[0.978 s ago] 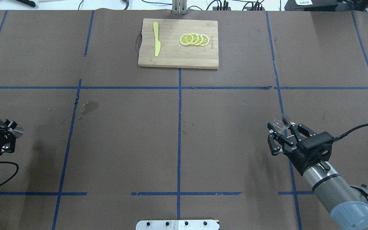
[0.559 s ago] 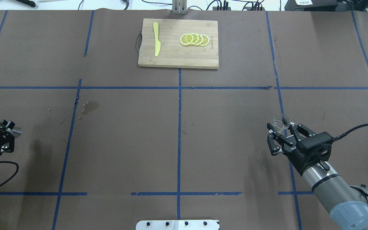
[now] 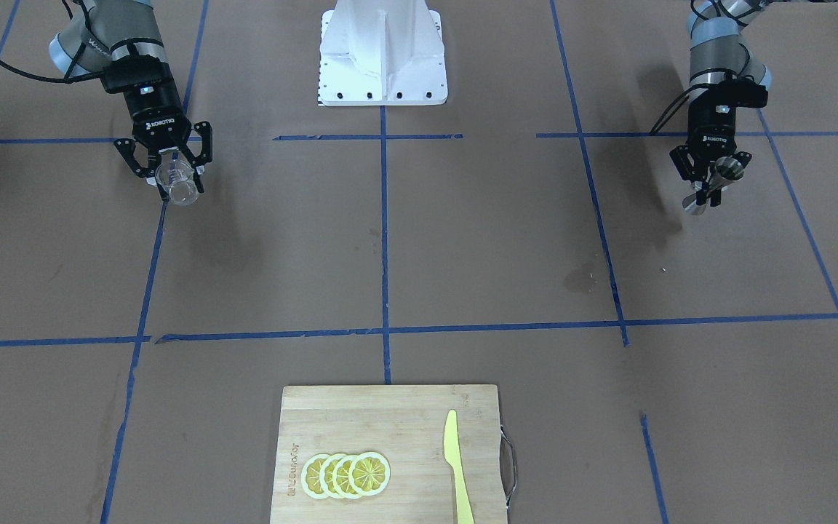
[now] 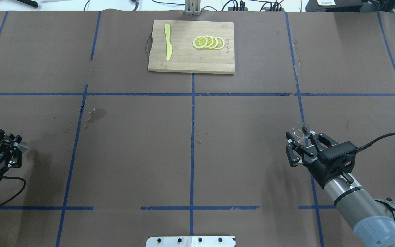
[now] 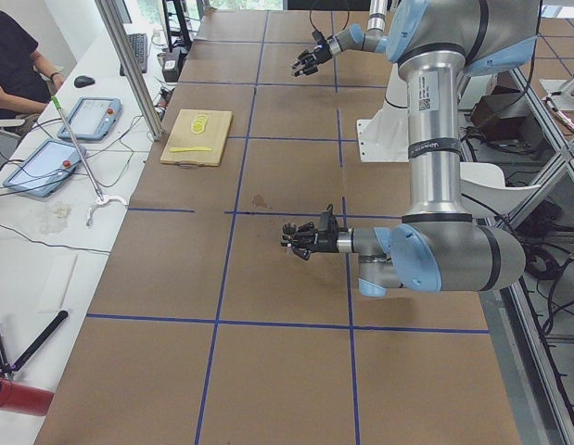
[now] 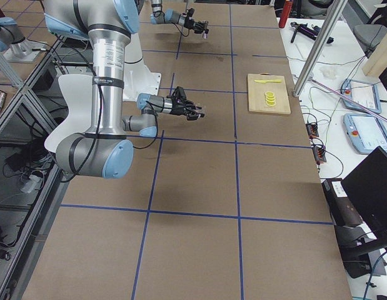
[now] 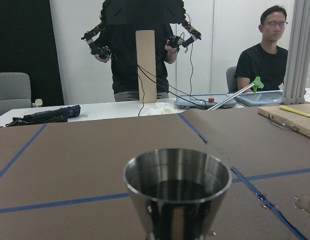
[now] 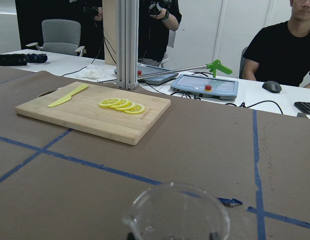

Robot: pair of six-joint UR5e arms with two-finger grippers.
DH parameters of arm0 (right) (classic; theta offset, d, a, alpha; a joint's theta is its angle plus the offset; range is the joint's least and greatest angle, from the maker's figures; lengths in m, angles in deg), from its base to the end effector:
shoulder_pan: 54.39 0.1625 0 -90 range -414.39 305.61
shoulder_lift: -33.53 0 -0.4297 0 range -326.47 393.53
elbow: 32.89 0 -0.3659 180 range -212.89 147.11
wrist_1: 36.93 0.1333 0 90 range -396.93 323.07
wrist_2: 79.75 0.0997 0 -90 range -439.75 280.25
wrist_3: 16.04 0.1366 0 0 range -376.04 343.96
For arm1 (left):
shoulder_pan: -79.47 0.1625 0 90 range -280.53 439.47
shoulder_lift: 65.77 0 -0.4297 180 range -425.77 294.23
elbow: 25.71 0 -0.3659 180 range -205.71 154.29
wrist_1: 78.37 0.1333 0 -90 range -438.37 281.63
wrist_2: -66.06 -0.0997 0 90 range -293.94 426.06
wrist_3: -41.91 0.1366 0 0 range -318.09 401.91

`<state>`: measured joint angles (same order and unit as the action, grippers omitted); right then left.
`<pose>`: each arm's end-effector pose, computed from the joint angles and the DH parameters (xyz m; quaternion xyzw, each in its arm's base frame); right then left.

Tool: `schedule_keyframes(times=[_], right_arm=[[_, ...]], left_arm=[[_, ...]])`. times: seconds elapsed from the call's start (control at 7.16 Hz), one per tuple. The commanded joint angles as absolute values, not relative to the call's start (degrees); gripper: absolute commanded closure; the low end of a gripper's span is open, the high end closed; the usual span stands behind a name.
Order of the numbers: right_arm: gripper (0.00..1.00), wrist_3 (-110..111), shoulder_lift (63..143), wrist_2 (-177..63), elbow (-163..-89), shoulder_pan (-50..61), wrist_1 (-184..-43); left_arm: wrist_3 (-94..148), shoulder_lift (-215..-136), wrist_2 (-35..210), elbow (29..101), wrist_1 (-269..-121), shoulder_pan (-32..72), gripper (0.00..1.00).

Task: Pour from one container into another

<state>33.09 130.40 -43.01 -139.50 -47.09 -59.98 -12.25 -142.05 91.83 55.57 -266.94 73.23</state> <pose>-0.3775 -0.2931 0.4490 0.5473 -0.3628 0.0638 0.7515 0.2881 -0.2893 0.6371 0.5781 0.3371 -0.1466 0.7284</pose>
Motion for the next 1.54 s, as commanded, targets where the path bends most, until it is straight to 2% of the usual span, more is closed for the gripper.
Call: schedule_keyframes(times=[0.0, 1.26, 1.4], right_arm=[[1.0, 33.09, 130.21, -43.1, -139.85, -47.09, -59.96], [1.0, 33.18, 130.03, -43.01, -140.03, -47.18, -59.96], [1.0, 33.18, 130.03, -43.1, -140.03, -47.27, -59.96]], left_arm=[[-12.41, -142.32, 92.42, 55.58, -266.55, 73.41, 1.0], [-15.58, -143.73, 93.74, 54.35, -266.2, 74.55, 1.0], [-15.49, -143.82, 93.74, 54.35, -266.2, 74.55, 0.78]])
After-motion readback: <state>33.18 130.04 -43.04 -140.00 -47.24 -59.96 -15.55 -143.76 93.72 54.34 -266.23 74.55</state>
